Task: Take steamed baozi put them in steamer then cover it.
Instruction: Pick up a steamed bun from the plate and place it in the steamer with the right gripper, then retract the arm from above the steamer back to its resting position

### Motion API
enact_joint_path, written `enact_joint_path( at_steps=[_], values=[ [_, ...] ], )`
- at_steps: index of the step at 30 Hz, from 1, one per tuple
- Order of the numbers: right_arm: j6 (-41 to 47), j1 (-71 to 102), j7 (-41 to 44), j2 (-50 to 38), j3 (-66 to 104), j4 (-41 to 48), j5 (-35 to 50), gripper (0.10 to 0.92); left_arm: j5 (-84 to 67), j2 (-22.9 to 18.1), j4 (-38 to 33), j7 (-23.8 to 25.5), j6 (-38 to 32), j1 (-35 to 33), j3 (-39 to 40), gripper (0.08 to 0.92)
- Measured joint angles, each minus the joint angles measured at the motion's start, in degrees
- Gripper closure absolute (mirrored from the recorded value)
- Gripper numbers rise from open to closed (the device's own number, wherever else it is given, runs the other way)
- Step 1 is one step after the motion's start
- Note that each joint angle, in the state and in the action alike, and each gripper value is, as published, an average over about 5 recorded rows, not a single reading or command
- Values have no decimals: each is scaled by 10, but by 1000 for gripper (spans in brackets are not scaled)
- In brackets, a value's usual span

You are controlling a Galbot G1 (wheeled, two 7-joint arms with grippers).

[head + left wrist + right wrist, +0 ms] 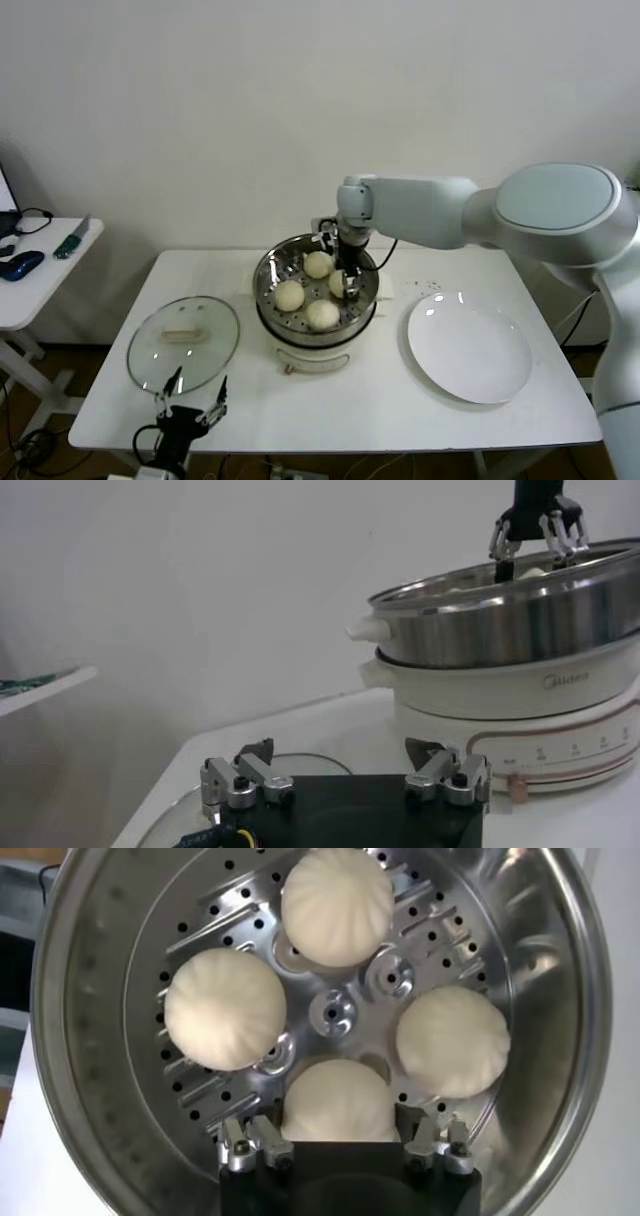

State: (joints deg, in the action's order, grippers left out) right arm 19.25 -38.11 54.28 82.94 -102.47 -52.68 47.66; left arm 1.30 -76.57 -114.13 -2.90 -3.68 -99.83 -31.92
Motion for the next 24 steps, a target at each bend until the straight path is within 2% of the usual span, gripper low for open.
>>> enact_joint_path(
  at_steps=[9, 24],
  values=[
    [7, -3, -1, -8, 4, -9, -4, 209, 2, -1, -3, -1, -1, -5, 0, 177],
    [7, -55, -9, -60, 42, -73, -10, 203, 13, -12, -3, -10, -1, 2, -1, 177]
  ],
)
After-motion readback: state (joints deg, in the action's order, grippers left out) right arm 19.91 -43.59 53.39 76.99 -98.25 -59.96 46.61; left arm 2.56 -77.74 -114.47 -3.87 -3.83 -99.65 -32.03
